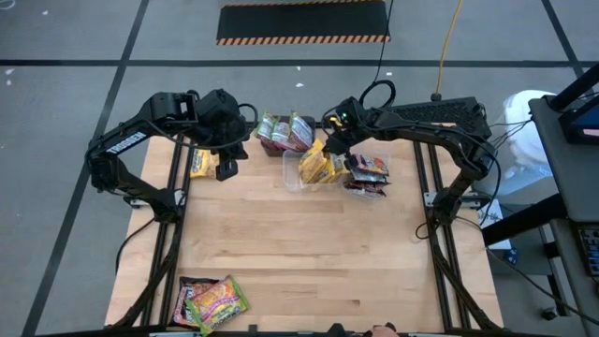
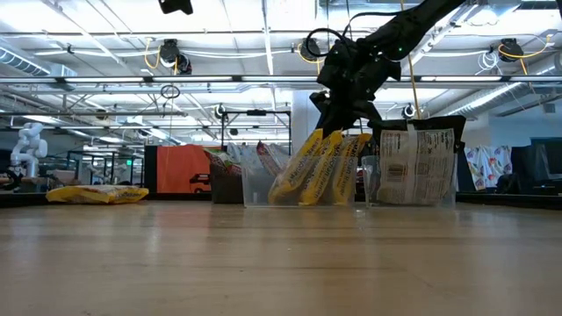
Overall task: Sort Maruchan noodles
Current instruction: Put the yellow noodle pack into the left transparent bin
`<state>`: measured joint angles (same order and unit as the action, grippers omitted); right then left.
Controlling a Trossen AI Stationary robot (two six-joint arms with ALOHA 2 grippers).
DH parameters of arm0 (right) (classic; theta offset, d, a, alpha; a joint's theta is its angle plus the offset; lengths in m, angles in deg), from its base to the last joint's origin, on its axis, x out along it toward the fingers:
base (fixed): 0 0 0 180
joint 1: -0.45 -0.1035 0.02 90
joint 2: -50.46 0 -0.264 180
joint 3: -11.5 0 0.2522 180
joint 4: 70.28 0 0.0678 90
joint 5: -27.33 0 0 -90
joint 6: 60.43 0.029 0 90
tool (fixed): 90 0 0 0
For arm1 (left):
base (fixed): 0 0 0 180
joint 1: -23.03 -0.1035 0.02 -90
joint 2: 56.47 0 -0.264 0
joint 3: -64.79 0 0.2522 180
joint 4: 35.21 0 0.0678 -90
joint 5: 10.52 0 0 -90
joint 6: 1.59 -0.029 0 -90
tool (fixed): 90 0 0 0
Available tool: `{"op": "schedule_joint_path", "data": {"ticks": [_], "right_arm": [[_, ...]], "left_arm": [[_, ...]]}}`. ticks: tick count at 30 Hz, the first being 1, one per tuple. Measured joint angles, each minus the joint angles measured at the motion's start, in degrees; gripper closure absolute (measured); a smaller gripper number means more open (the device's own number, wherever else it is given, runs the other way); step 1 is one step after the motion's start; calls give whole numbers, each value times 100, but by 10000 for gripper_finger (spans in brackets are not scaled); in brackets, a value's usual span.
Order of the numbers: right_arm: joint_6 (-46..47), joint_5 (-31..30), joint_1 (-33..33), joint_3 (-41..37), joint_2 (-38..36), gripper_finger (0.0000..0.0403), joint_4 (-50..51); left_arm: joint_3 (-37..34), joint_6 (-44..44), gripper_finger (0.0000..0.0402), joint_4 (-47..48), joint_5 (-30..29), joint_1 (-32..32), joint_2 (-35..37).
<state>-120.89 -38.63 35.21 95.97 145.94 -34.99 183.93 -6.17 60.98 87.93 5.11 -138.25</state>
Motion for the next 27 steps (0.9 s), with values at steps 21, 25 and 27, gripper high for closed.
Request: {"op": "schedule_joint_path", "data": {"ticks": [21, 25, 27], "right_arm": [[-26, -87, -118, -7, -517, 344, -325], [-22, -434, -184, -7, -827, 344, -281], [-24, -673, -253, -7, -1025, 344, -280]], "left_arm": [[0, -111, 380, 7, -13, 4, -2], [0, -133, 380, 80, -42, 4, 0], [0, -133, 380, 176, -172, 4, -2]]}}
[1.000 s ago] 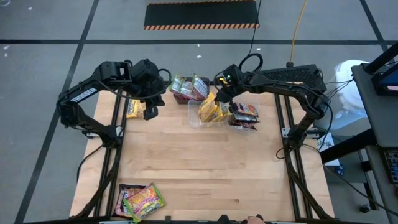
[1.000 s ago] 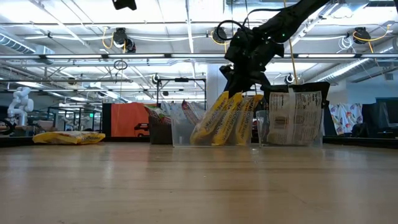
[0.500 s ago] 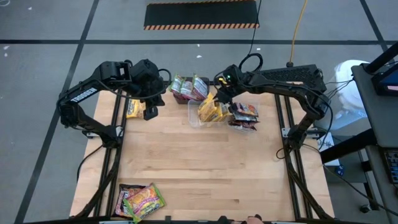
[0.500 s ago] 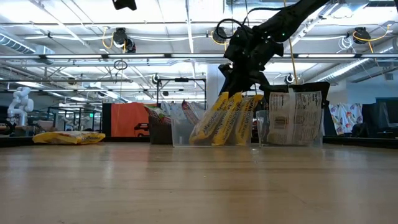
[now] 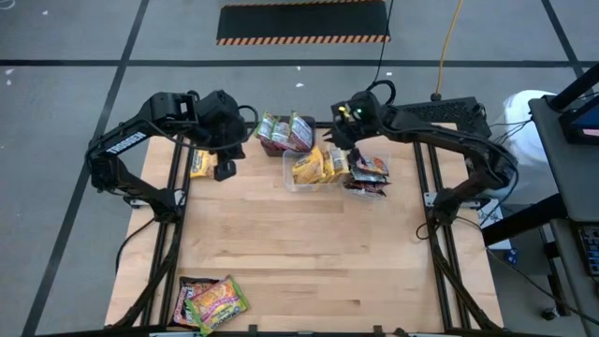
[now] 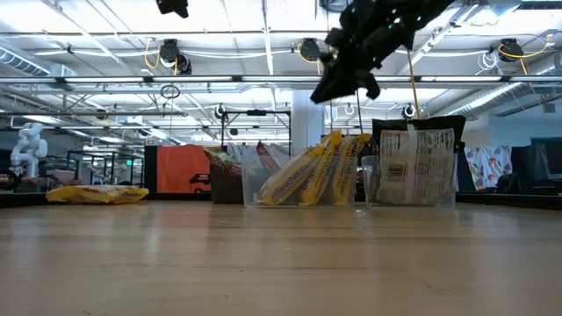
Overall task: Sort Maruchan noodles
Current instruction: Put the yellow noodle pack into the left transparent bin
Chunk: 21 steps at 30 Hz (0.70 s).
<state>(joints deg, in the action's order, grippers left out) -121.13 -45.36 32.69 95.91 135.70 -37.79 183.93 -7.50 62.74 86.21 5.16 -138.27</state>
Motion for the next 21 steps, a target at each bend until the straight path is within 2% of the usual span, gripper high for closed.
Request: {"op": "schedule_joint_path", "data": {"ticks": [5, 8, 11, 15, 21], "right_arm": [[4, -534, -284, 0, -589, 344, 19], [151, -566, -492, 0, -1001, 344, 61], [449, -644, -711, 2, -1378, 344, 106], [885, -1122, -1010, 2, -1826, 344, 123], [940, -1288, -1338, 2, -2375, 344, 147]], "left_arm": [[0, 38, 380, 417, -79, -4, 0], [0, 244, 380, 587, -79, -4, 0], [0, 409, 380, 585, -79, -4, 0], [0, 407, 380, 585, -79, -4, 0], [0, 345, 396, 585, -75, 17, 0]]}}
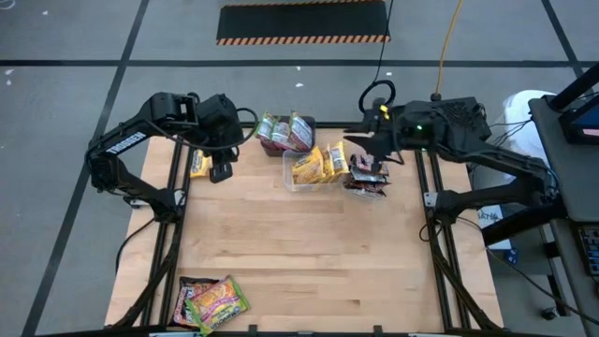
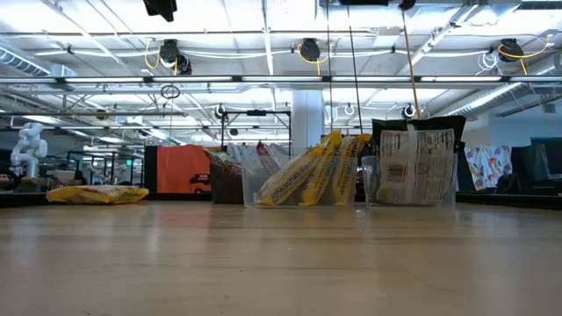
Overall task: Sort Maruchan noodles
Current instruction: Put the yellow noodle pack into the left transparent bin
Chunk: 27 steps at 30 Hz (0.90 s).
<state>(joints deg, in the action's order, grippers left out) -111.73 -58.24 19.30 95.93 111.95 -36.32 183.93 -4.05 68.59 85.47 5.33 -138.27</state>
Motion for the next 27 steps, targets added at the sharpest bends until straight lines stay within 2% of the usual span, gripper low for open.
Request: {"op": "schedule_joint_path", "data": {"ticks": [5, 8, 13, 18, 23, 27], "right_arm": [[276, 2, -218, 0, -240, 344, 3], [281, 2, -340, 0, -306, 344, 13], [272, -15, -502, 0, -325, 344, 13], [226, -58, -553, 0, -325, 344, 0], [220, -572, -553, 0, -325, 344, -17], [220, -764, -553, 0, -323, 344, -17]], "left_arm": [[0, 188, 396, -2, 77, 0, 0], [0, 563, 386, 0, -144, 0, -20], [0, 1002, 349, -2, -238, 0, -85], [-136, 1040, 307, -4, -438, 0, -145], [-952, 1295, 288, -13, -1027, 0, -170], [-1828, 1928, 286, -19, -1685, 0, -147]]}}
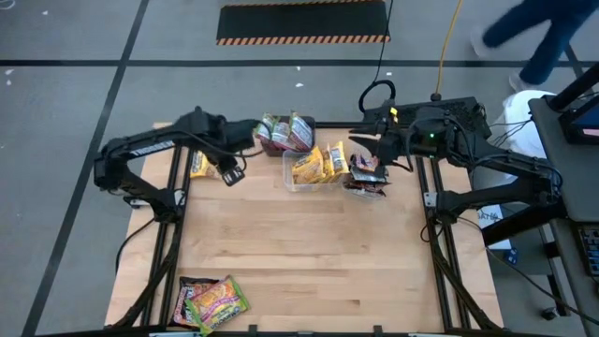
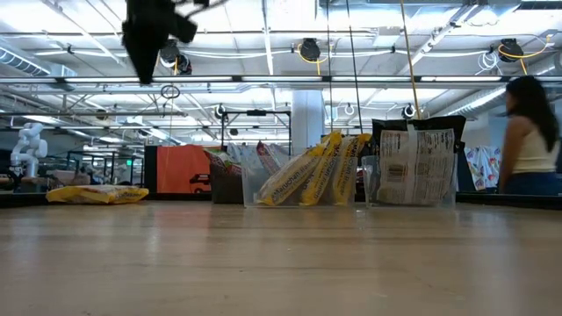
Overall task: Sort Maruchan noodles
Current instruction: Put the yellow noodle pack into the left transparent bin
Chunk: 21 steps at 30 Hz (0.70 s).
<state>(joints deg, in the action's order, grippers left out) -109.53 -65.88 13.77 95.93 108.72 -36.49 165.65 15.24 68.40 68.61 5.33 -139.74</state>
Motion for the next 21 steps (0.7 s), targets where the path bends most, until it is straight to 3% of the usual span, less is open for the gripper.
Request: {"op": "schedule_joint_path", "data": {"ticks": [6, 14, 21], "right_arm": [[0, 21, 0, 2, 0, 344, -2], [0, 26, 0, 4, 0, 344, -2], [0, 28, 0, 4, 0, 344, -3]], "left_arm": [[-1352, 1506, 286, -637, -866, -55, -10], [-2509, 2743, 286, -2078, -872, -269, -8], [-3376, 3601, 286, -2470, -876, -328, -8]]}}
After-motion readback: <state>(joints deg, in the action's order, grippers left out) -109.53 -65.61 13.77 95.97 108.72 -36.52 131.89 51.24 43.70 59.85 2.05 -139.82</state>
